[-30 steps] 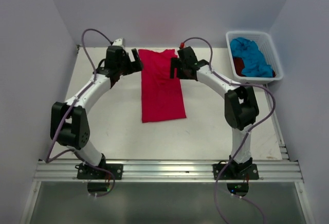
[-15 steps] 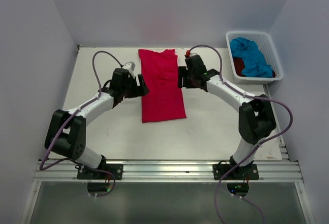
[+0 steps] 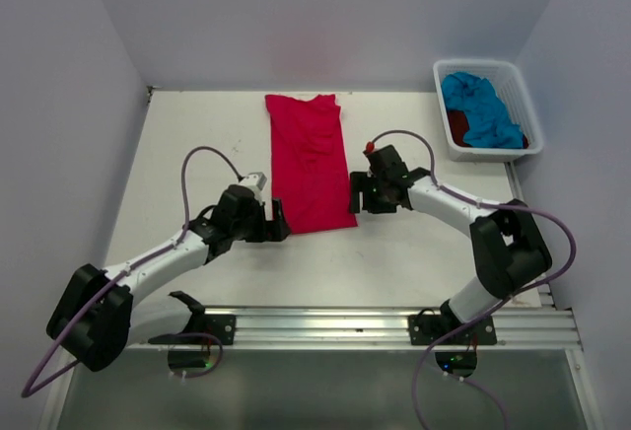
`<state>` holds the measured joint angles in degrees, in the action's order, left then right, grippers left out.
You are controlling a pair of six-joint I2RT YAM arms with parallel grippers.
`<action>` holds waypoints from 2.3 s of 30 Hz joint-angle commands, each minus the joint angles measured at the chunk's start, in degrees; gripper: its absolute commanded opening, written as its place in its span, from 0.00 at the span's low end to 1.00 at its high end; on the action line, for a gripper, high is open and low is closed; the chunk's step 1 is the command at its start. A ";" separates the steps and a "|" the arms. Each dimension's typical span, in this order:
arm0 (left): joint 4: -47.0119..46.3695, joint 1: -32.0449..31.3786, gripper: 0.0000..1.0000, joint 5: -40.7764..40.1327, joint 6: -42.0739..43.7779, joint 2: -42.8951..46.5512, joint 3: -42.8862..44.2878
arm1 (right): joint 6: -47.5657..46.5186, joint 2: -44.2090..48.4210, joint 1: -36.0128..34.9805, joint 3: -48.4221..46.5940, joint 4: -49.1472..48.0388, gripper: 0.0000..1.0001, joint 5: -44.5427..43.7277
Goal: Fold and stack the t-shirts
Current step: Grab one side of the 2/3 rectangular tshirt with both arms
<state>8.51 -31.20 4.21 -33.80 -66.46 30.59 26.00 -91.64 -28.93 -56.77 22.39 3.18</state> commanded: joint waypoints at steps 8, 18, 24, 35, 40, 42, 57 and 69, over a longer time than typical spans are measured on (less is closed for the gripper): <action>-7.54 0.18 0.99 -1.32 -2.67 -3.41 -9.84 | 6.60 -1.70 -0.08 7.64 -11.22 0.73 11.49; -26.52 8.25 0.99 14.50 -5.66 -9.38 -17.58 | 11.88 -3.90 0.19 13.96 -19.58 0.73 16.07; -30.66 12.83 0.94 20.31 -6.63 -14.05 -19.16 | 12.58 -2.94 0.19 15.55 -19.41 0.72 13.79; -21.26 12.74 0.69 17.86 -5.40 -14.67 -17.23 | 12.59 -0.74 0.19 16.34 -17.73 0.67 10.44; -21.34 12.74 0.59 17.33 -5.66 -15.45 -17.49 | 12.50 -0.74 0.19 16.69 -18.52 0.62 10.01; -22.04 12.74 0.58 17.24 -5.92 -16.16 -17.67 | 12.41 -1.00 0.19 16.87 -18.88 0.58 9.92; -25.47 12.74 0.62 17.15 -7.33 -19.06 -16.00 | 11.44 -7.33 0.19 14.50 -22.04 0.31 7.02; -28.90 12.74 0.37 16.27 -8.30 -20.64 -16.35 | 11.27 -5.84 0.10 16.08 -22.13 0.08 6.84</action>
<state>-30.55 -18.39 25.04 -44.01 -84.27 17.23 39.00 -96.25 -28.80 -43.29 -4.29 15.16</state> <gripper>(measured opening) 0.382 0.135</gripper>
